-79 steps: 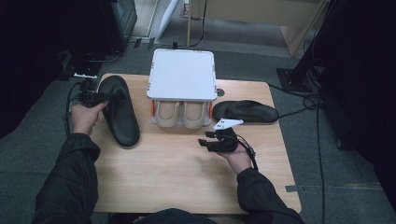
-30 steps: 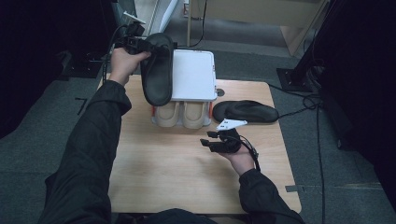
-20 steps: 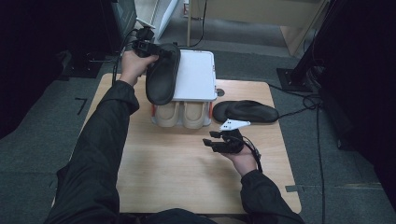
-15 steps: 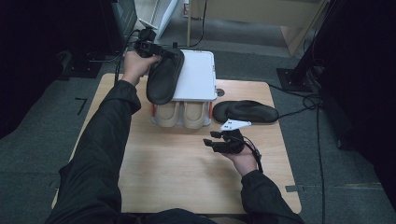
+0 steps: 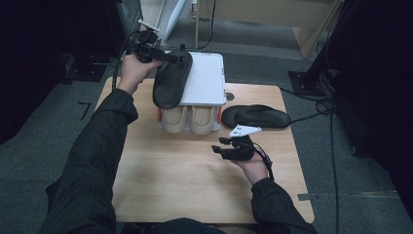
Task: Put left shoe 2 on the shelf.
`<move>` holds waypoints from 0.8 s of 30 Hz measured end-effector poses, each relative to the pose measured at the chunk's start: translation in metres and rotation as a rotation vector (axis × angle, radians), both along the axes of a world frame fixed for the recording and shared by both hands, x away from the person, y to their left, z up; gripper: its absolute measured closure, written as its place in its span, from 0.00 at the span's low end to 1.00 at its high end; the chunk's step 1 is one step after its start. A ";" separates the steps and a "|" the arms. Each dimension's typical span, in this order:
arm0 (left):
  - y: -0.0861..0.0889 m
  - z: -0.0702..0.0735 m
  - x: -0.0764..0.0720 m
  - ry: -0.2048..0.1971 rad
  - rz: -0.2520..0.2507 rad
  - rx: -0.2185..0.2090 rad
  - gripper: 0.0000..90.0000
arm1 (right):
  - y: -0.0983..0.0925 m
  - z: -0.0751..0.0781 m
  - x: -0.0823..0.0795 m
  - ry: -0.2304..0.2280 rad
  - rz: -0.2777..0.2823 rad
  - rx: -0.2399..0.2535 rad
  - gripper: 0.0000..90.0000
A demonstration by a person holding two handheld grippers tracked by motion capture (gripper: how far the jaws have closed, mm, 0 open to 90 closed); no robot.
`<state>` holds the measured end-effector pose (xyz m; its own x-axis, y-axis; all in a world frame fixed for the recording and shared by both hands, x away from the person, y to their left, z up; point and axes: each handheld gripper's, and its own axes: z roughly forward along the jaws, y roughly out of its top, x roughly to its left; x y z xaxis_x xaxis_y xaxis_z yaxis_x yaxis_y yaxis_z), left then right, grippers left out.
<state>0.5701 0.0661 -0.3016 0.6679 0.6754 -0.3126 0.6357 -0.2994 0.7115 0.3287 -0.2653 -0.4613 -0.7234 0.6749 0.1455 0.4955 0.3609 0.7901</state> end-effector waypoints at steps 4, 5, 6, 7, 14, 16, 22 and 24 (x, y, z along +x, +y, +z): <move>0.006 -0.009 -0.012 0.010 -0.016 0.013 0.55 | 0.003 0.001 0.000 -0.004 0.005 -0.005 0.58; 0.006 -0.012 -0.014 0.015 -0.021 0.024 0.56 | 0.004 0.001 -0.001 -0.001 0.007 -0.008 0.58; 0.005 -0.015 -0.015 0.015 -0.017 0.044 0.58 | 0.005 0.001 0.000 -0.005 0.011 -0.011 0.58; 0.005 -0.018 -0.015 0.013 -0.004 0.066 0.61 | 0.006 0.001 0.000 -0.004 0.013 -0.010 0.58; -0.001 -0.023 -0.014 -0.003 0.059 0.045 0.75 | 0.007 0.000 0.001 0.000 0.011 -0.009 0.58; -0.003 -0.023 -0.012 -0.002 0.081 0.039 0.75 | 0.006 0.000 0.002 -0.002 0.010 -0.007 0.58; -0.013 -0.027 -0.007 0.004 0.125 0.001 0.75 | 0.002 0.001 0.001 -0.003 0.000 0.002 0.58; -0.013 -0.027 -0.007 0.004 0.127 -0.007 0.74 | 0.001 0.001 0.002 -0.006 -0.001 0.009 0.58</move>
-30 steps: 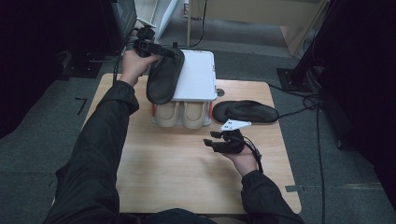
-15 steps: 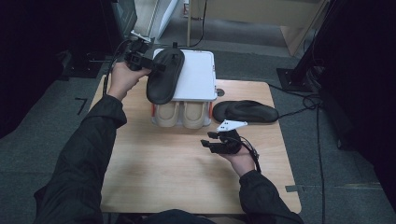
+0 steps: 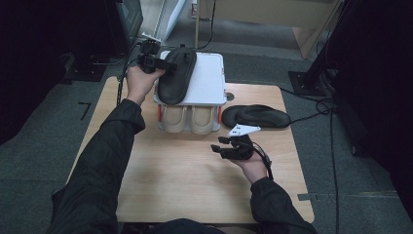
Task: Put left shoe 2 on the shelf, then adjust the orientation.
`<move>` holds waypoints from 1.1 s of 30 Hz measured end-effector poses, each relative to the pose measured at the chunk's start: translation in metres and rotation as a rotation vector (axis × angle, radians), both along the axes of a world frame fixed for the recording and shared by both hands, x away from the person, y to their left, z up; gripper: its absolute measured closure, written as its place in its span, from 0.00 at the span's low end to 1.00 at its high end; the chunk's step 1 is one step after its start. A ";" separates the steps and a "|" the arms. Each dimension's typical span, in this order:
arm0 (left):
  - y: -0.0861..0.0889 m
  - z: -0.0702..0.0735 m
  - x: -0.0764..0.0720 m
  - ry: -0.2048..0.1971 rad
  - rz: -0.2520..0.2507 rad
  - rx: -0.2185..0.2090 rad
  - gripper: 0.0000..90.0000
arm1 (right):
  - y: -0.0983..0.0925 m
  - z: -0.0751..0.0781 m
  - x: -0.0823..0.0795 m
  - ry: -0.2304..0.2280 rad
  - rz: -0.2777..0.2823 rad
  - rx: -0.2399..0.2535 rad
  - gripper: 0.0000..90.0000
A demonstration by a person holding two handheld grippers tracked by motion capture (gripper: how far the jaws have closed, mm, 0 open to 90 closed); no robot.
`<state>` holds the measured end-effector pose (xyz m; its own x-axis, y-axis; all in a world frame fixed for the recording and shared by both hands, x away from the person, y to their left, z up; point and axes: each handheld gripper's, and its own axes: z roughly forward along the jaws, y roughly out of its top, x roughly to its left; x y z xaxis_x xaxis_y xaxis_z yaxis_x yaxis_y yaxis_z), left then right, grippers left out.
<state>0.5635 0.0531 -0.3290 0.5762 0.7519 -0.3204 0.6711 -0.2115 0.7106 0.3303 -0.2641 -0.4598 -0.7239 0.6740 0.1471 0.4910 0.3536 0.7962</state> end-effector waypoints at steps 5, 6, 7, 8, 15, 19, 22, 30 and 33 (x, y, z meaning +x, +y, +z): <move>0.008 0.011 -0.007 -0.029 -0.013 -0.010 0.63 | -0.005 0.000 0.002 0.003 -0.016 0.002 0.57; 0.010 0.013 -0.009 -0.035 -0.017 -0.014 0.61 | -0.007 0.000 0.003 0.001 -0.022 0.005 0.57; 0.012 0.016 -0.011 -0.034 -0.024 -0.021 0.59 | -0.009 0.001 0.004 -0.003 -0.024 0.005 0.57; 0.014 0.018 -0.013 -0.033 -0.033 -0.016 0.57 | -0.011 0.002 0.004 -0.003 -0.032 0.008 0.57; 0.030 0.029 -0.034 -0.062 -0.063 0.005 0.52 | -0.035 0.005 0.012 -0.012 -0.096 0.012 0.57; 0.041 0.028 -0.046 -0.071 -0.068 0.007 0.51 | -0.051 0.006 0.017 -0.017 -0.139 0.013 0.58; 0.050 0.025 -0.054 -0.073 -0.068 -0.008 0.51 | -0.063 0.006 0.024 -0.008 -0.174 0.011 0.59; 0.071 0.011 -0.076 -0.076 -0.055 -0.025 0.50 | -0.092 0.003 0.046 -0.003 -0.253 -0.006 0.64; 0.078 0.002 -0.083 -0.074 -0.045 -0.033 0.50 | -0.105 0.002 0.054 -0.010 -0.286 -0.015 0.67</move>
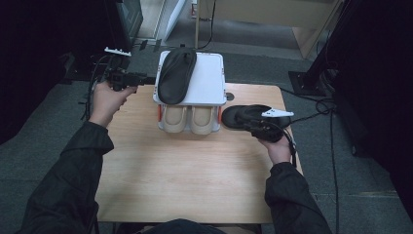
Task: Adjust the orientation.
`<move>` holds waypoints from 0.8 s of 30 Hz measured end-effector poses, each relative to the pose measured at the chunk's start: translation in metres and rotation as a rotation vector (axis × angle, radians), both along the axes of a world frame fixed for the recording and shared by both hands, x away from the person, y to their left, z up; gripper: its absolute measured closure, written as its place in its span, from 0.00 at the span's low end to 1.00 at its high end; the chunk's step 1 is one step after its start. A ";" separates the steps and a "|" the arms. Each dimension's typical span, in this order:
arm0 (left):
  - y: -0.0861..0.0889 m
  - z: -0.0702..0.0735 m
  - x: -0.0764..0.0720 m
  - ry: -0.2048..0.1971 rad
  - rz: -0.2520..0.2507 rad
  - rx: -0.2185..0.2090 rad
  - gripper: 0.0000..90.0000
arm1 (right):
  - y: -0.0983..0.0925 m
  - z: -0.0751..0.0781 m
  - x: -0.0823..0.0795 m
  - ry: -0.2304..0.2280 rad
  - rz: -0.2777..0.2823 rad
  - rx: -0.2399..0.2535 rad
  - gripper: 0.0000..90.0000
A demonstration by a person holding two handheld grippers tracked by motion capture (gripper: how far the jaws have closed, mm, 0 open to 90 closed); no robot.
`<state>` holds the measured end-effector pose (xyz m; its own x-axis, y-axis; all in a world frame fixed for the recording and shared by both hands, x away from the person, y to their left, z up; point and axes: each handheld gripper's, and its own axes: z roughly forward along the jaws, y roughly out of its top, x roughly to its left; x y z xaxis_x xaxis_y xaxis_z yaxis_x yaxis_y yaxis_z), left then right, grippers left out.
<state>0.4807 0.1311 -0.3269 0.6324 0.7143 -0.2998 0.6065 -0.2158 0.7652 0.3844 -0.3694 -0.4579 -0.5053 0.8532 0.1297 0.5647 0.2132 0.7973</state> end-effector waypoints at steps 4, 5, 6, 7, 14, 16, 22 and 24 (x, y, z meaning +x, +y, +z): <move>0.008 -0.013 -0.009 0.003 0.011 -0.004 0.50 | -0.019 -0.004 0.011 0.012 -0.047 -0.008 0.71; 0.010 -0.016 -0.011 0.000 0.012 -0.006 0.50 | -0.023 -0.005 0.013 0.009 -0.057 -0.005 0.72; 0.011 -0.019 -0.013 -0.003 0.008 -0.005 0.49 | -0.027 -0.005 0.015 0.007 -0.069 -0.006 0.72; 0.012 -0.022 -0.015 -0.005 0.005 -0.002 0.49 | -0.030 -0.006 0.018 0.009 -0.078 -0.012 0.73; 0.017 -0.039 -0.028 -0.013 0.008 -0.005 0.49 | -0.047 -0.010 0.034 0.005 -0.136 -0.027 0.74; 0.016 -0.042 -0.033 -0.017 0.006 -0.001 0.49 | -0.050 -0.010 0.037 0.000 -0.151 -0.038 0.75; 0.014 -0.055 -0.046 -0.031 -0.004 -0.013 0.49 | -0.067 -0.019 0.048 0.017 -0.208 -0.071 0.75; 0.014 -0.061 -0.049 -0.030 -0.005 -0.026 0.49 | -0.070 -0.022 0.050 0.020 -0.219 -0.088 0.75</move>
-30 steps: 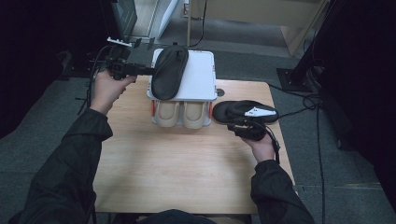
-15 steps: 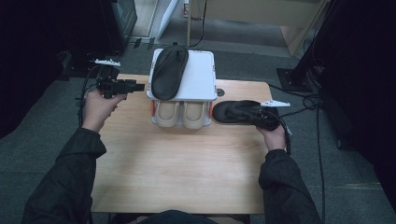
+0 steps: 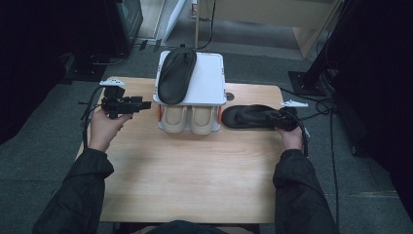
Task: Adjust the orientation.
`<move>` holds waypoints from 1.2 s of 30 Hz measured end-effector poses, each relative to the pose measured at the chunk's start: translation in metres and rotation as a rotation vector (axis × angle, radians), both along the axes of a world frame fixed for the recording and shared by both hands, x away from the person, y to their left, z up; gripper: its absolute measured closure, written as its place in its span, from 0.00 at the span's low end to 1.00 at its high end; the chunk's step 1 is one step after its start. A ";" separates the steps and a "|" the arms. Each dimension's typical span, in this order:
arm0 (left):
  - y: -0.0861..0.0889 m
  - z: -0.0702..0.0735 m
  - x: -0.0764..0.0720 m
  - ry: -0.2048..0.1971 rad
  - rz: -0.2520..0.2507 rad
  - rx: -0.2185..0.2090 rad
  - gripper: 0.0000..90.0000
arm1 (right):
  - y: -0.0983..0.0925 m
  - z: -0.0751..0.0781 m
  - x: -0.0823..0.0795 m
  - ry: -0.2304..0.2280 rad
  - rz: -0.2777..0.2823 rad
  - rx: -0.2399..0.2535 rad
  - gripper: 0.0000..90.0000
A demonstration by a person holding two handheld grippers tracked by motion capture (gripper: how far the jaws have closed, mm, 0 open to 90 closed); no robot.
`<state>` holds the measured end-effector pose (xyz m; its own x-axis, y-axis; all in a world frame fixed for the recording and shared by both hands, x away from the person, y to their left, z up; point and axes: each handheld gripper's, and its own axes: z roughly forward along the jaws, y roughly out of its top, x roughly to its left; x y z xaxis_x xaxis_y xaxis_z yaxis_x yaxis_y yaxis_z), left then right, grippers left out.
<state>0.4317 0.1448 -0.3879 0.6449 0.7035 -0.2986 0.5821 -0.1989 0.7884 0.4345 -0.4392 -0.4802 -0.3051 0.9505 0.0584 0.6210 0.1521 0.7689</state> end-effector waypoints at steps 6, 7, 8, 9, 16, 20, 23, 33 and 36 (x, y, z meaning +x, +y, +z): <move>0.000 -0.017 -0.004 0.008 0.007 0.001 0.49 | -0.003 -0.006 0.003 0.026 -0.009 0.003 0.76; 0.000 -0.019 -0.004 0.010 0.009 -0.003 0.49 | -0.003 -0.006 0.002 0.031 -0.007 0.002 0.76; 0.000 -0.020 -0.004 0.011 0.008 -0.006 0.49 | -0.002 -0.006 0.002 0.036 -0.005 0.001 0.76; 0.000 -0.022 -0.004 0.011 0.004 -0.004 0.49 | -0.002 -0.005 0.001 0.040 0.001 -0.007 0.76; 0.003 -0.025 -0.005 0.006 0.005 -0.016 0.48 | -0.002 -0.004 -0.007 0.056 0.024 -0.014 0.76; 0.003 -0.027 -0.004 0.007 0.004 -0.008 0.48 | -0.002 -0.001 -0.012 0.055 0.034 0.010 0.74; 0.002 -0.029 -0.003 0.007 -0.004 -0.006 0.48 | -0.002 0.000 -0.015 0.058 0.045 0.010 0.74; 0.002 -0.034 0.002 -0.008 -0.006 -0.009 0.49 | 0.009 0.002 -0.030 0.071 0.101 0.011 0.74; 0.005 -0.034 0.004 -0.003 0.001 -0.007 0.49 | 0.017 0.002 -0.035 0.075 0.130 0.013 0.73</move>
<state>0.4359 0.1497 -0.4220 0.6450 0.7019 -0.3021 0.5802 -0.1926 0.7914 0.3994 -0.4223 -0.4777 -0.4196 0.9025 0.0975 0.6525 0.2252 0.7235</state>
